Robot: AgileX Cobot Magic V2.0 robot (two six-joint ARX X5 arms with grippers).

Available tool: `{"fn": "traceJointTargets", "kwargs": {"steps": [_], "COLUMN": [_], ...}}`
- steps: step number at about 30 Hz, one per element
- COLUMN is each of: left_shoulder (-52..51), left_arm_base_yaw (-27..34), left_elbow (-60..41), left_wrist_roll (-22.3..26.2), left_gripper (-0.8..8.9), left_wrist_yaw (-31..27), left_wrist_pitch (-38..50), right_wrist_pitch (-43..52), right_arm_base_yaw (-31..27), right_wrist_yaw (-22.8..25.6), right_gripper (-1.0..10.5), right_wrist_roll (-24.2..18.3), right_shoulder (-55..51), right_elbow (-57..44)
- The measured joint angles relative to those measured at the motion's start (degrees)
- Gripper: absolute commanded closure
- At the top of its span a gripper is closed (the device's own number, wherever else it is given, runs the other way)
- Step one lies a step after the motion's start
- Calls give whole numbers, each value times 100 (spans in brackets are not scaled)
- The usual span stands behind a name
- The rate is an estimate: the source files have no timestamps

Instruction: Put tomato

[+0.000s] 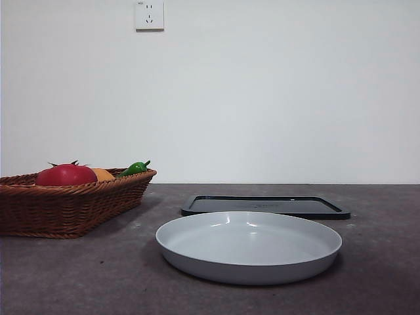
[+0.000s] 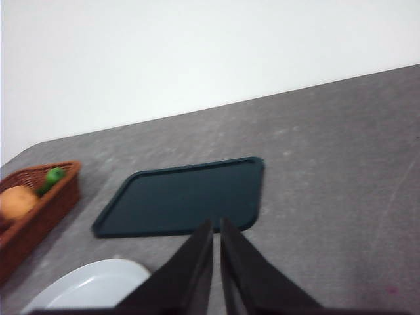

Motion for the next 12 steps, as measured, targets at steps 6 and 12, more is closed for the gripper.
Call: {"fn": "traceJointTargets", "kwargs": {"steps": [6,12], "left_shoulder": [815,1676], "left_arm_base_yaw": [0,0], "left_elbow": [970,1768], "left_wrist_roll": [463,1134], "left_gripper": [804,804], "left_wrist_yaw": [697,1449], "left_wrist_pitch": [-647,-1338], "right_wrist_pitch": [-798,-1716], "right_arm_base_yaw": [0,0], "right_wrist_yaw": [-684,-1488], "right_gripper": [937,937], "right_wrist_roll": [-90,-494], "right_shoulder": [691,1655], "right_elbow": [885,1742]}}
